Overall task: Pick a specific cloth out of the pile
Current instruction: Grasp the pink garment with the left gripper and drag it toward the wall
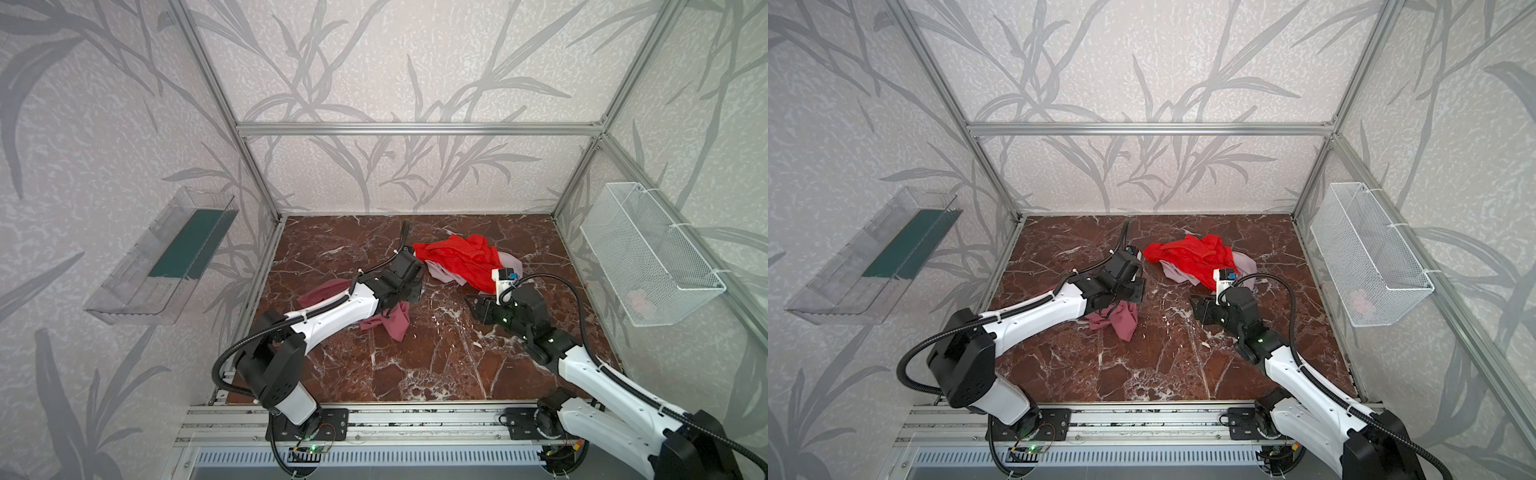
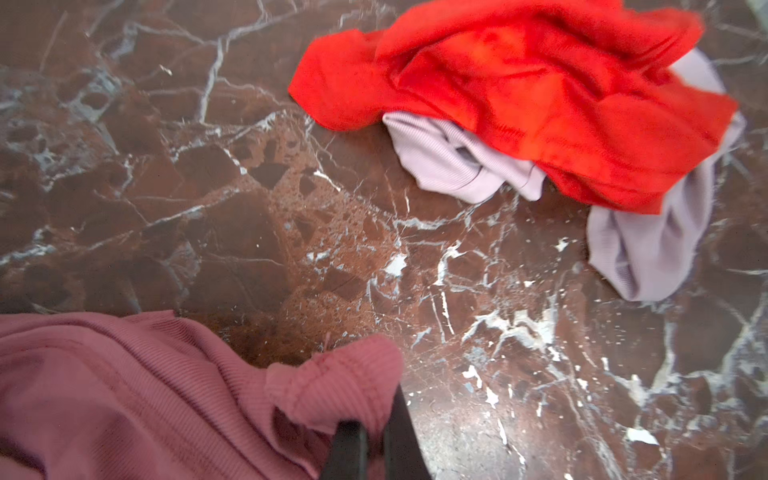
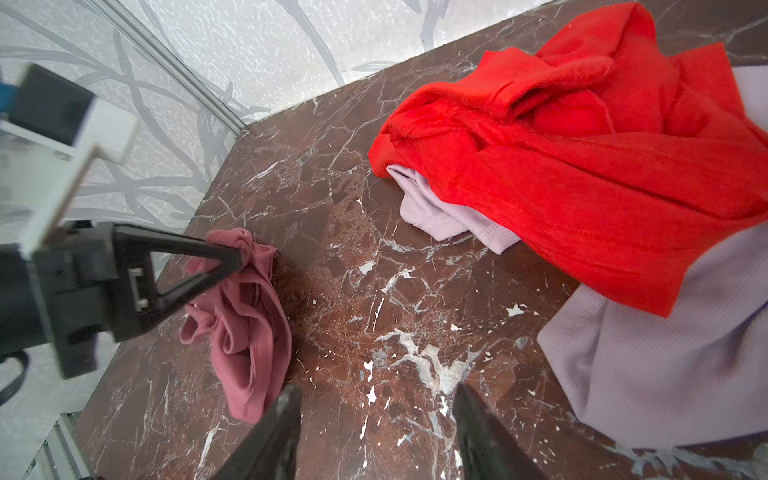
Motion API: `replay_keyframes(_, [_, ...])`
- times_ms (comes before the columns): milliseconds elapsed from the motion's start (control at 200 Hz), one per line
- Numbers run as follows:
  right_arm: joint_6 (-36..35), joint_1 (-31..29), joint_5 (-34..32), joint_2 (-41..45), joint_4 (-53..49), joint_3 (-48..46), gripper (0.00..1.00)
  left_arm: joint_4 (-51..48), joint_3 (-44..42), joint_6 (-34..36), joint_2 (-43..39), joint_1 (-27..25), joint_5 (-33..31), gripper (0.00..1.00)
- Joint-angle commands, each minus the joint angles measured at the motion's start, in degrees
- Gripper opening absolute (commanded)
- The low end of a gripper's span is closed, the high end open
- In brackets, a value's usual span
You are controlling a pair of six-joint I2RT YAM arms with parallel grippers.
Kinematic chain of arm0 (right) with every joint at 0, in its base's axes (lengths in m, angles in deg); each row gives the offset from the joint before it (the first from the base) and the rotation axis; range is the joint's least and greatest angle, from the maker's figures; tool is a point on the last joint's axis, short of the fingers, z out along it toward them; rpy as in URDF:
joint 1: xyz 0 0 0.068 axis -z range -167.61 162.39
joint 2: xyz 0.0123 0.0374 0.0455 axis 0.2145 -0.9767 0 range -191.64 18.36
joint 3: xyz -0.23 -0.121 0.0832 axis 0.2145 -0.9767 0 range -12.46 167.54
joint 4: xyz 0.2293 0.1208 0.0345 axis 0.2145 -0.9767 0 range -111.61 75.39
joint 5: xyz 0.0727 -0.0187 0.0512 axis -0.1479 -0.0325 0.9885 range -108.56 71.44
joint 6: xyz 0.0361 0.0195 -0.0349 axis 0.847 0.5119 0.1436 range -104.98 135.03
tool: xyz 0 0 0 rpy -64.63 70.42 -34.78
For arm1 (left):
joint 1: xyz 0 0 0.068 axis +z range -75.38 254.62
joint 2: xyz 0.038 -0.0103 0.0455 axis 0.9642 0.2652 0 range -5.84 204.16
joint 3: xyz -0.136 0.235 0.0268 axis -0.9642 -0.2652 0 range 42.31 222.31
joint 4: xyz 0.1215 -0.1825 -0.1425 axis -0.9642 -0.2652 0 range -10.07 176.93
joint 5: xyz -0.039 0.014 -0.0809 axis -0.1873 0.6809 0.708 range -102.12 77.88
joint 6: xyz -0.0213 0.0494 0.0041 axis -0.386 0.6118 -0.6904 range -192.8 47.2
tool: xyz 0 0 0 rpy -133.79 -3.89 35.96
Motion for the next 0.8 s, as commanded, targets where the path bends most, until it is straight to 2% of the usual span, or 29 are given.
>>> replay_keyframes(0, [0.69, 0.38, -0.09, 0.41, 2.26, -0.64, 0.59, 0.86, -0.37, -0.8, -3.69, -0.15, 0.92, 0.0])
replay_keyframes(200, [1.47, 0.4, 0.45, 0.88, 2.66, -1.02, 0.59, -1.14, -0.01, 0.35, -9.53, 0.0, 0.53, 0.0])
replay_keyframes(395, [2.02, 0.41, 0.91, 1.69, 3.09, -1.34, 0.59, -5.61, -0.81, 1.65, -14.86, 2.69, -3.38, 0.0])
replay_keyframes(615, [2.76, 0.47, 1.72, 1.42, 4.1, -1.67, 0.59, -7.28, -4.08, 1.04, -21.9, 11.84, -0.29, 0.0])
replay_keyframes(795, [3.42, 0.48, 2.59, 0.29, 5.45, -1.56, 0.59, -8.78, -4.54, 2.35, -24.73, 19.13, -0.7, 0.0])
